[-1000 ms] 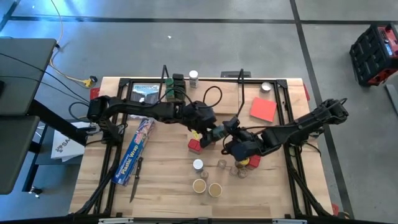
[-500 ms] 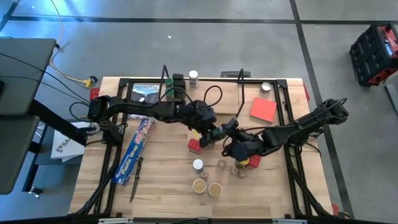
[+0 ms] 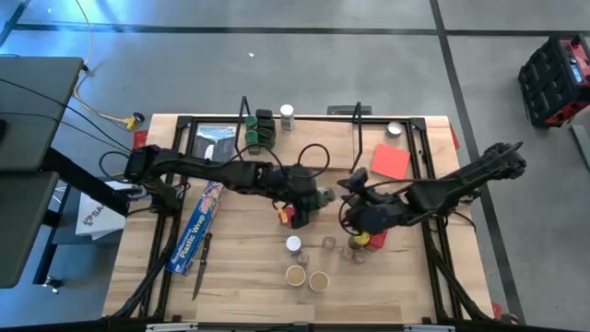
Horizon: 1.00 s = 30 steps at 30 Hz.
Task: Shelf spices
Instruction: Put the green seasoning bottle on the shelf and align it with the other green seasoning bottles
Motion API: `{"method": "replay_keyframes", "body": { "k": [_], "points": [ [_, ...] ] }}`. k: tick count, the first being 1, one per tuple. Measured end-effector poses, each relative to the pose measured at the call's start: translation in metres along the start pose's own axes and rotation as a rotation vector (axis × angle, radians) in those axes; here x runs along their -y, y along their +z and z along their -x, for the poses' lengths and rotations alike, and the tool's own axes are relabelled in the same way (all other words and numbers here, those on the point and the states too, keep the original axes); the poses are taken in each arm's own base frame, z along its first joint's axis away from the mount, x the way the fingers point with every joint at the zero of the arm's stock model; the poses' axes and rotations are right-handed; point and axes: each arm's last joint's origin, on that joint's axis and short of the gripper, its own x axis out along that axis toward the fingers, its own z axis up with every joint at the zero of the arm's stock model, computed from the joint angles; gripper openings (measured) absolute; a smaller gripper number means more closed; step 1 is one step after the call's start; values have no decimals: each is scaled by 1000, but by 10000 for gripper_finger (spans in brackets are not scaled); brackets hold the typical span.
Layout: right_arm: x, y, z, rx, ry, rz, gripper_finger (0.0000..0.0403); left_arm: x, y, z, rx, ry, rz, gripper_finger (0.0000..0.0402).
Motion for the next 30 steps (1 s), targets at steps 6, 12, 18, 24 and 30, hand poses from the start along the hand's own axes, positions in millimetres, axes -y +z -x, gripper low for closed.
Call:
{"method": "replay_keyframes", "body": {
  "k": [6, 12, 18, 24, 30],
  "points": [
    [24, -38, 30, 100, 170, -349, 260, 18, 1, 29, 38, 136, -78, 191],
    [15, -64, 37, 402, 229, -634, 261, 32, -31, 54, 161, 156, -111, 191],
    [-20, -76, 2, 717, 146, -851, 261, 37, -71, 69, 540, 38, 5, 191],
    [-14, -57, -32, 921, 189, -1002, 261, 44, -90, 62, 744, 37, 7, 191],
    [3, -24, -59, 964, 293, -1017, 261, 49, -93, 43, 787, 88, -18, 191]
  ]
}}
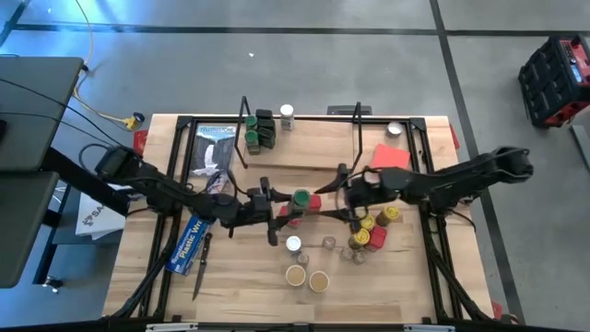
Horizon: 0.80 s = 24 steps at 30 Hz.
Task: Shelf spices
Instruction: Put the green seasoning bottle on the shelf and align it with the other green seasoning bottles
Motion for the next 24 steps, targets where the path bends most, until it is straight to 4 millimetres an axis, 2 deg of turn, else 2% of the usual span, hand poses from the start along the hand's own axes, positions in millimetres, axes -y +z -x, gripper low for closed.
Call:
{"method": "replay_keyframes", "body": {
  "k": [5, 10, 16, 22, 24],
  "points": [
    [2, 4, -25, -7, -3, -22, 261, 4, -6, -2, 14, 4, -18, 191],
    [2, 3, -39, -18, 8, -41, 246, 4, -5, -2, 19, 3, -22, 191],
    [2, 5, -42, -8, 15, -21, 174, 4, -4, -2, 25, 6, -25, 191],
    [2, 5, -42, -9, 16, -21, 174, 4, -4, -2, 21, 7, -23, 191],
    [2, 5, -41, -19, 16, -22, 174, 4, -5, -2, 15, 7, -24, 212]
  ]
}}
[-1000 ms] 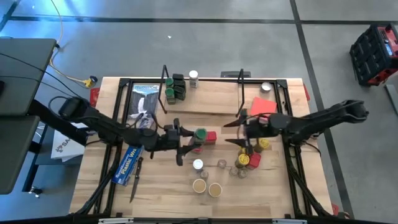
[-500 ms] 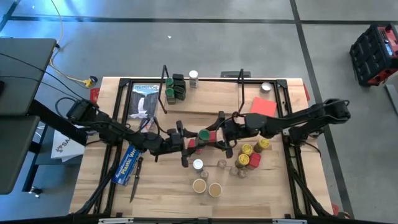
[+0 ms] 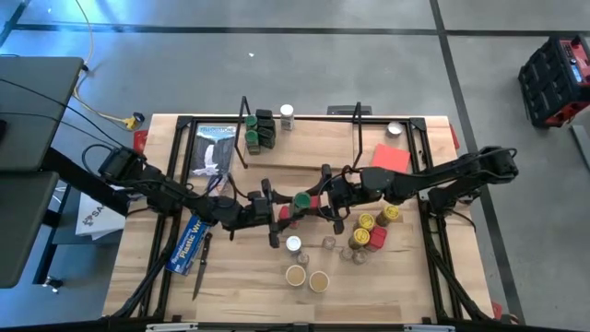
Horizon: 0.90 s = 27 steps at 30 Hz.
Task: Shelf spices
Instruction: Put the green seasoning bottle on the shelf and align it with the other green seasoning bottles
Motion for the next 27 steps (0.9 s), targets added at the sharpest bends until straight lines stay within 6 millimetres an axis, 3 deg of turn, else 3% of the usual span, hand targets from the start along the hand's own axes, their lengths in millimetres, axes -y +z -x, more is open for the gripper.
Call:
{"method": "replay_keyframes", "body": {
  "k": [4, 8, 14, 27],
  "points": [
    [0, 2, 6, -45, 1, 16, 174, -1, 4, 2, -16, -23, 0, 309],
    [0, 4, 13, -101, 0, 34, 174, -6, 14, 9, -43, 20, -43, 362],
    [0, -7, 13, -196, 0, 38, 174, -16, 43, 19, 33, 18, -26, 369],
    [0, -13, 7, -195, 5, 71, 174, 0, 31, -14, -136, 27, -107, 369]
  ]
}}
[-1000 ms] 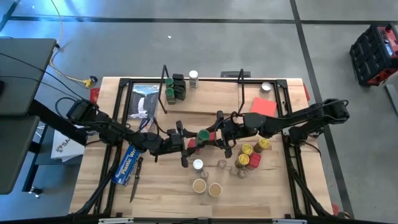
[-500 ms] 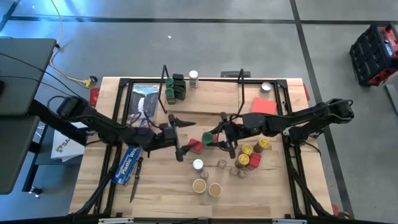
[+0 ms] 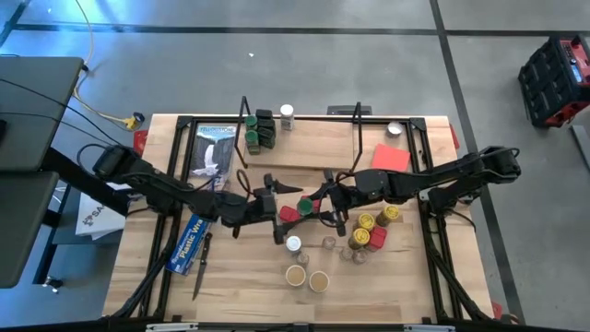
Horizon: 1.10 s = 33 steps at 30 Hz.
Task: Shelf spices
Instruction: Put the green seasoning bottle on the shelf and align it with the other green seasoning bottles
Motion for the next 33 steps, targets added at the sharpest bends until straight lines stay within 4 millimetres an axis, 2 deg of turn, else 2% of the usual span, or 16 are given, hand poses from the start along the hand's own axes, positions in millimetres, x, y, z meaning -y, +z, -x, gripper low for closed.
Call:
{"method": "replay_keyframes", "body": {
  "k": [7, 13, 20, 22, 27, 33],
  "points": [
    [0, 1, 0, 12, 9, -1, 174, -3, -3, -6, -19, -41, 88, 353],
    [0, 2, 0, 20, 7, 1, 174, -10, -4, -10, -31, -67, 160, 293],
    [0, 1, 0, 14, -1, -24, 174, -12, -5, -12, -40, -99, 147, 213],
    [0, 1, 0, 14, -1, -29, 188, -12, -5, -12, -38, -100, 140, 198],
    [-1, -1, 0, -8, 7, 0, 246, -12, -4, -11, -38, -121, 151, 198],
    [1, 2, 8, -39, -58, 14, 257, -14, -3, -11, -36, -96, 145, 198]
  ]
}}
